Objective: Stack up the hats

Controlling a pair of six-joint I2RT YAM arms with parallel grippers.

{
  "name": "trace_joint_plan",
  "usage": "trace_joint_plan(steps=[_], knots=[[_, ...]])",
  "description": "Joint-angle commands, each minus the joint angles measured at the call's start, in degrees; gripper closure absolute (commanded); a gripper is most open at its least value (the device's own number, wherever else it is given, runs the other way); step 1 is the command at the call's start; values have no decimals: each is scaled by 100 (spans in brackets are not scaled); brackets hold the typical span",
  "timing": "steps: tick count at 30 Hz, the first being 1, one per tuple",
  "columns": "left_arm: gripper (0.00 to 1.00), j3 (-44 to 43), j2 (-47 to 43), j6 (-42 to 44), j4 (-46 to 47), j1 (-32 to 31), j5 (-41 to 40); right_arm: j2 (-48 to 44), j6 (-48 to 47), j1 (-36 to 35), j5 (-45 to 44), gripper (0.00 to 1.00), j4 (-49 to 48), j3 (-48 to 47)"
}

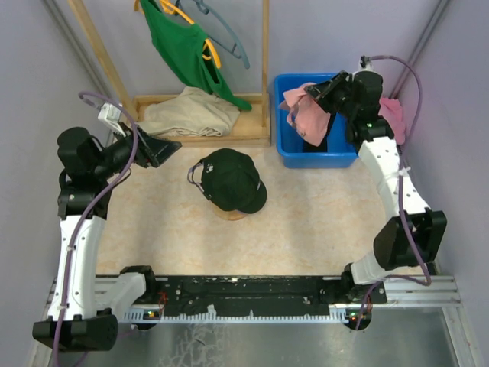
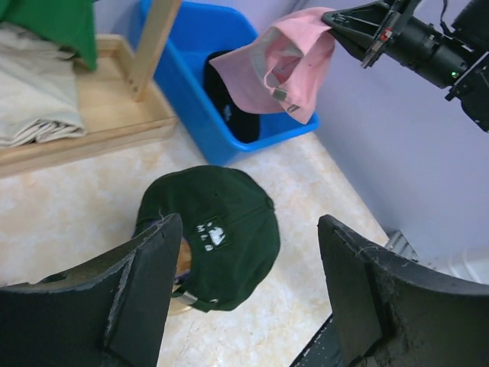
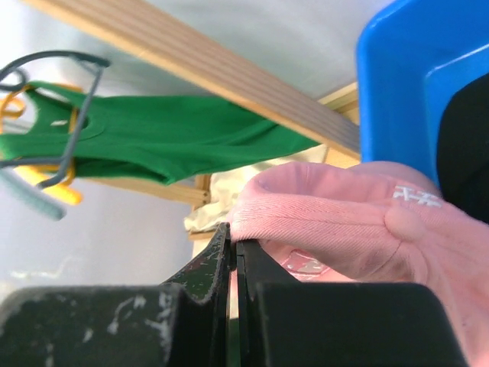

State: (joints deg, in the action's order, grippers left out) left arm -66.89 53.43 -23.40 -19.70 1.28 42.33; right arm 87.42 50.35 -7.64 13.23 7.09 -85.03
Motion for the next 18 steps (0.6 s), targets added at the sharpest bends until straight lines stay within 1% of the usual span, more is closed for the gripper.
trace_joint_plan(steps=[1, 3, 5, 6, 8, 10, 12, 16, 18], knots=[[22, 44, 60, -590, 1342, 2, 1044, -807, 158, -1, 686, 100, -124, -181], [21, 121, 132, -781, 1897, -36, 1214, -920, 360, 4, 1016, 100, -172, -152], [20, 90, 273, -793, 2268, -206, 1309, -1036, 534, -19, 1241, 100, -262, -123], [20, 55, 417, -654, 2326, -377, 1217, -1087, 560, -49, 1289, 100, -228, -140], [19, -245, 734, -229, 2018, -887, 949, -1167, 568, -145, 1349, 100, -165, -208], [19, -605, 1052, 159, 1721, -1461, 414, -1225, 560, -279, 1381, 100, -96, -262], [19, -748, 1278, 189, 1773, -1800, 103, -1256, 525, -441, 1386, 100, -12, -334], [18, -782, 1414, -108, 2338, -2188, -218, -1280, 445, -693, 1323, 100, 112, -452], [17, -866, 1532, -111, 2463, -2457, -450, -1278, 423, -782, 1280, 100, 146, -489]])
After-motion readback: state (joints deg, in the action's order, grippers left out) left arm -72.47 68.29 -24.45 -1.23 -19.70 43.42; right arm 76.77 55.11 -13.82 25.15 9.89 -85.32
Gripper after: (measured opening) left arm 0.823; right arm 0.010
